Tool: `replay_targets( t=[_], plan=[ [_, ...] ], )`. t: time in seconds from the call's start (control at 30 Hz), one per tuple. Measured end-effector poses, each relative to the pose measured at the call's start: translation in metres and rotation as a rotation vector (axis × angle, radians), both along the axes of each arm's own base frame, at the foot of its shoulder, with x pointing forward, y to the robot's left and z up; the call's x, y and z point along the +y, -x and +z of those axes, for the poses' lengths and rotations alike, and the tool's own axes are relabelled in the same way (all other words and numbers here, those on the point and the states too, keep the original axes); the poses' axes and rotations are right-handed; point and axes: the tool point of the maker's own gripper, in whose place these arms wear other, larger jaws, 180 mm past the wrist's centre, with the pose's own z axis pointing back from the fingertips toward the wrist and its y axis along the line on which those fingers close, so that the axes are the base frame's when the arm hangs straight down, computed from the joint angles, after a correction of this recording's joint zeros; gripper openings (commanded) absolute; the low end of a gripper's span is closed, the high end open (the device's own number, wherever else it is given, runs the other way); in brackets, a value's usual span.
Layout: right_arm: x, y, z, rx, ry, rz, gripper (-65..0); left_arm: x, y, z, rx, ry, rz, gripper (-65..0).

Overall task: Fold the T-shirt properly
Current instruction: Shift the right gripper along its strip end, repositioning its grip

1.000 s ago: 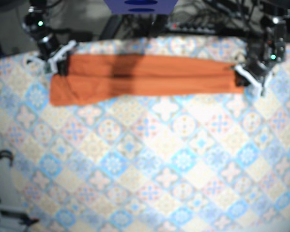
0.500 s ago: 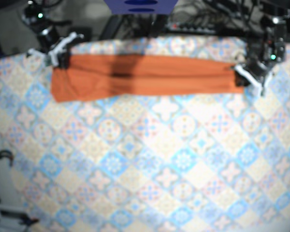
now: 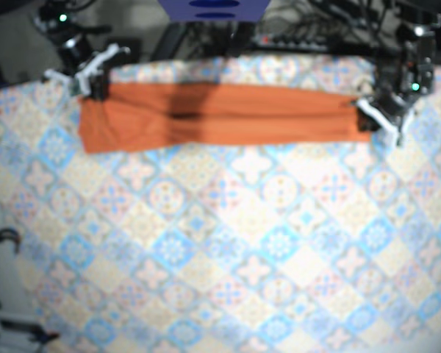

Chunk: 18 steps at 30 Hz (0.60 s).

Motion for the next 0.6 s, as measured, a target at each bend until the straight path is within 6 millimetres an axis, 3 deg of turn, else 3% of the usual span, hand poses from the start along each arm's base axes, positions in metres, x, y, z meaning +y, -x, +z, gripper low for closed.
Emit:
replay_targets(
  t=[0.4, 0.6],
  plan=[
    [-0.008, 0.010, -0.004, 0.024, 0.011, -0.017, -63.0, 0.000, 0.000, 0.000, 0.000, 0.000, 0.000, -49.0],
    [-0.004, 0.029, -0.035, 0.111, -0.025, -0.031, -60.4, 0.000, 0.000, 0.000, 0.000, 0.000, 0.000, -49.0]
  ],
)
